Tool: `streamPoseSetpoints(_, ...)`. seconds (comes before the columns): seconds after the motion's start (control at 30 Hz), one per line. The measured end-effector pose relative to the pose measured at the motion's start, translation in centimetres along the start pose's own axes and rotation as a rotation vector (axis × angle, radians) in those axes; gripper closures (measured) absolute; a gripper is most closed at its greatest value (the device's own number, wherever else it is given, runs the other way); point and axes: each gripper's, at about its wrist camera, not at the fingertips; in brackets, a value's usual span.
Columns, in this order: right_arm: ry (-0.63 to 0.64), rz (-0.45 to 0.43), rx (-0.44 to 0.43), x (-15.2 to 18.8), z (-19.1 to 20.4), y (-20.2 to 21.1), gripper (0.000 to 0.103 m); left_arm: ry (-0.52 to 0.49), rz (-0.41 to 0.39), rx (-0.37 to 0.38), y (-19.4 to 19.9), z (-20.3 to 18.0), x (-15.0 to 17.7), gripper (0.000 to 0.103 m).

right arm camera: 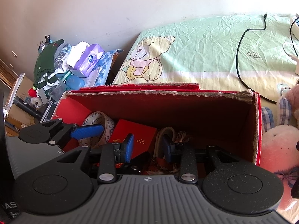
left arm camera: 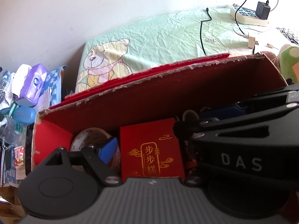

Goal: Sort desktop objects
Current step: 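Raise the right gripper up out of the box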

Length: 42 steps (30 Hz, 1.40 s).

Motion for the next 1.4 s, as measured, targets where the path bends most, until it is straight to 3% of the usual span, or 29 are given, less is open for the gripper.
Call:
streamPoseSetpoints(0.6,0.006,0.003,0.04,0.0,0.3,-0.3,0.069,-0.018,-0.04,-0.008,0.5,-0.2,0.2,0.018)
streamPoseSetpoints(0.77,-0.008,0.007,0.038,-0.1,0.1,-0.3,0.074,-0.019,-0.06,-0.008,0.7,-0.1,0.3,0.018)
streamPoseSetpoints(1.13,0.006,-0.129,0.148,1.5,0.9,2.4,0.08,-0.026,-0.126,-0.01,1.7,-0.1,0.8,0.019)
streamPoseSetpoints(1.4,-0.111,-0.217,0.133,3.0,0.5,6.4,0.084,-0.037,-0.209,-0.028,4.5,0.2,2.0,0.034)
Point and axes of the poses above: each gripper's, at about its wrist camera, not at the fingertips, and y roughly against the way its jaws point, z to its left, x to its underside, and after that the axes turned 8 degrees about -y, right-handed
